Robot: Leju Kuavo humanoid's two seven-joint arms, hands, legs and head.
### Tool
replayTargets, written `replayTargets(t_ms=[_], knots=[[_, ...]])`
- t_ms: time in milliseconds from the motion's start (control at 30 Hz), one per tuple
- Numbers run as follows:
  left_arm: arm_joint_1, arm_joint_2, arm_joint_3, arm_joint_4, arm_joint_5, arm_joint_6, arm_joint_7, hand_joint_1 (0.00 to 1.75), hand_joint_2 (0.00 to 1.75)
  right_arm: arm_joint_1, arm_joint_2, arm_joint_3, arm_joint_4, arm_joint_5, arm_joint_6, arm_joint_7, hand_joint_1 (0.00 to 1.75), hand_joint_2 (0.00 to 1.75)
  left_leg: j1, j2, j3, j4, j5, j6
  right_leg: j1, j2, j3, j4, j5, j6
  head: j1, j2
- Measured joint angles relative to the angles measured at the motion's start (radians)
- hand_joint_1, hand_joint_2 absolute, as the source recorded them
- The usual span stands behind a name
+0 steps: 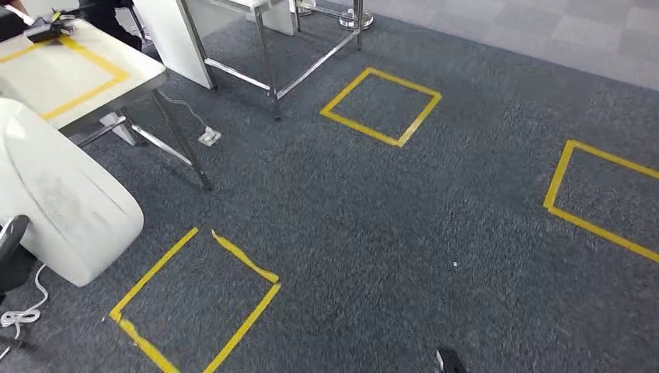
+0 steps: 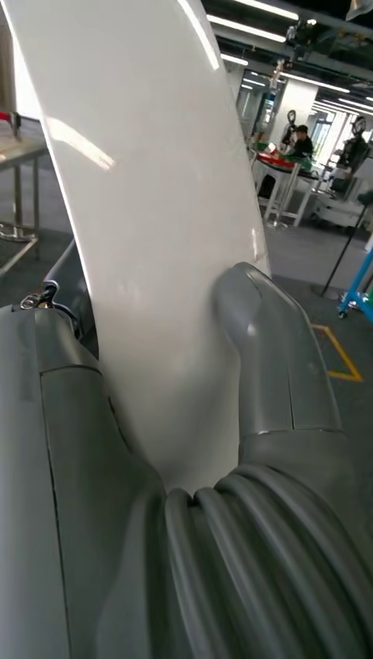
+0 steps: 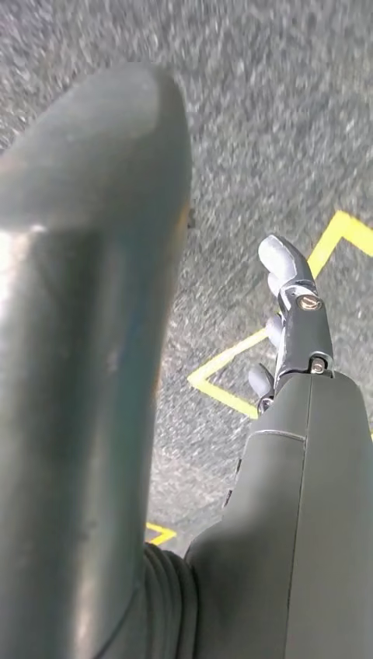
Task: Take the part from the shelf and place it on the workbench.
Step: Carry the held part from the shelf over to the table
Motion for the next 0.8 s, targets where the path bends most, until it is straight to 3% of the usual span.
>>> replayTargets(t_ms=[33, 67, 100, 133, 167, 200, 267, 333, 367, 433, 500, 567, 633, 667, 700, 733, 800], knots=[[-0.011, -0.004, 0.0, 0.001, -0.01, 0.001, -0.006, 1.75, 1.75, 0.0, 0.0, 0.0, 0.0, -0.002, 0.0, -0.003, 0.0, 0.0, -0.002, 0.038, -0.027, 0.06, -0.032, -0.001, 0.003, -0.012, 0.001, -0.002, 0.0, -0.005, -0.005, 0.0], [-0.022, -0.009, -0.001, 0.003, -0.017, 0.002, -0.009, 1.75, 1.75, 0.002, 0.0, 0.0, 0.0, -0.005, 0.0, -0.006, 0.0, 0.0, -0.002, 0.059, -0.061, 0.131, -0.065, -0.003, 0.006, -0.026, 0.001, -0.002, -0.001, -0.008, -0.009, 0.0], [-0.028, -0.014, -0.002, 0.005, -0.023, 0.003, -0.012, 1.75, 1.75, 0.003, 0.0, -0.001, 0.0, -0.007, -0.001, -0.009, 0.0, 0.0, -0.001, 0.067, -0.09, 0.193, -0.088, -0.004, 0.009, -0.04, 0.002, -0.002, -0.002, -0.011, -0.01, 0.0], [-0.032, -0.018, -0.003, 0.007, -0.028, 0.005, -0.013, 1.75, 1.75, 0.004, 0.0, -0.001, 0.0, -0.008, -0.001, -0.01, 0.0, 0.0, -0.001, 0.07, -0.104, 0.226, -0.094, -0.004, 0.01, -0.053, 0.003, -0.002, -0.004, -0.013, -0.01, 0.0], [-0.036, -0.021, -0.003, 0.009, -0.031, 0.007, -0.014, 1.75, 1.75, 0.004, 0.0, -0.002, 0.0, -0.01, -0.001, -0.012, 0.0, 0.0, -0.001, 0.072, -0.099, 0.22, -0.08, -0.002, 0.011, -0.066, 0.005, -0.002, -0.007, -0.014, -0.01, 0.0], [-0.041, -0.023, -0.003, 0.01, -0.032, 0.01, -0.015, 1.75, 1.75, 0.003, 0.001, -0.002, 0.0, -0.011, -0.001, -0.012, 0.0, 0.0, -0.002, 0.079, -0.073, 0.173, -0.05, 0.001, 0.012, -0.08, 0.008, -0.002, -0.01, -0.013, -0.01, 0.0], [-0.055, -0.026, -0.003, 0.011, -0.034, 0.012, -0.017, 1.75, 1.75, 0.003, 0.001, -0.003, 0.0, -0.013, -0.001, -0.012, 0.0, 0.0, -0.014, 0.134, 0.003, 0.03, 0.01, 0.017, 0.017, -0.104, 0.018, -0.001, -0.017, -0.009, -0.01, 0.0], [-0.069, -0.029, -0.004, 0.011, -0.034, 0.012, -0.019, 1.75, 1.75, 0.002, 0.003, -0.003, 0.0, -0.014, -0.001, -0.012, 0.0, 0.0, -0.027, 0.174, 0.041, -0.047, 0.029, 0.037, 0.023, -0.126, 0.025, -0.001, -0.024, -0.001, -0.01, 0.0], [-0.074, -0.031, -0.004, 0.012, -0.034, 0.012, -0.02, 1.75, 1.75, 0.002, 0.003, -0.004, 0.0, -0.014, -0.001, -0.013, 0.0, 0.0, -0.032, 0.171, 0.042, -0.052, 0.027, 0.045, 0.025, -0.139, 0.027, -0.002, -0.026, 0.004, -0.009, 0.0], [-0.079, -0.033, -0.004, 0.015, -0.034, 0.012, -0.024, 1.75, 1.75, -0.001, 0.003, -0.005, 0.0, -0.016, -0.001, -0.016, 0.0, 0.0, -0.028, 0.139, 0.041, -0.059, 0.032, 0.055, 0.025, -0.153, 0.033, -0.003, -0.033, 0.014, -0.008, 0.0], [-0.089, -0.036, -0.005, 0.018, -0.032, 0.012, -0.03, 1.75, 1.75, -0.004, 0.003, -0.006, 0.0, -0.018, -0.001, -0.02, 0.0, 0.0, -0.018, 0.11, 0.045, -0.068, 0.037, 0.067, 0.021, -0.098, 0.018, 0.04, -0.061, 0.025, -0.006, 0.0], [-0.1, -0.048, -0.005, 0.022, -0.03, 0.012, -0.036, 1.75, 1.75, -0.002, 0.003, -0.008, 0.0, -0.02, -0.001, -0.023, 0.0, 0.0, -0.013, 0.081, 0.044, -0.07, 0.039, 0.074, 0.016, -0.025, -0.043, 0.161, -0.117, 0.031, -0.001, 0.0], [-0.1, -0.061, -0.006, 0.025, -0.029, 0.012, -0.041, 1.75, 1.75, 0.001, 0.002, -0.011, 0.0, -0.022, -0.002, -0.024, 0.0, 0.0, -0.013, 0.047, 0.043, -0.068, 0.039, 0.076, 0.015, -0.005, -0.106, 0.267, -0.146, 0.034, 0.004, 0.0], [-0.099, -0.065, -0.007, 0.025, -0.03, 0.012, -0.043, 1.75, 1.75, 0.002, 0.001, -0.013, 0.0, -0.023, -0.003, -0.024, 0.0, 0.0, -0.012, 0.03, 0.042, -0.065, 0.039, 0.075, 0.014, -0.003, -0.115, 0.271, -0.132, 0.035, 0.005, 0.0], [-0.098, -0.067, -0.007, 0.025, -0.031, 0.012, -0.045, 1.75, 1.75, 0.003, 0.001, -0.014, 0.0, -0.023, -0.003, -0.024, 0.0, 0.0, -0.011, 0.014, 0.042, -0.062, 0.038, 0.074, 0.013, 0.0, -0.104, 0.236, -0.101, 0.035, 0.005, 0.0], [-0.097, -0.067, -0.007, 0.025, -0.032, 0.012, -0.046, 1.75, 1.75, 0.003, 0.001, -0.014, 0.0, -0.023, -0.003, -0.024, 0.0, 0.0, -0.009, -0.002, 0.042, -0.059, 0.036, 0.071, 0.01, 0.011, -0.078, 0.171, -0.059, 0.035, 0.006, 0.0], [-0.097, -0.068, -0.007, 0.023, -0.034, 0.012, -0.047, 1.75, 1.75, 0.003, 0.0, -0.015, 0.0, -0.021, -0.002, -0.025, 0.0, 0.0, -0.008, -0.031, 0.038, -0.051, 0.033, 0.059, 0.004, 0.054, -0.026, 0.052, -0.011, 0.036, 0.006, 0.0]])
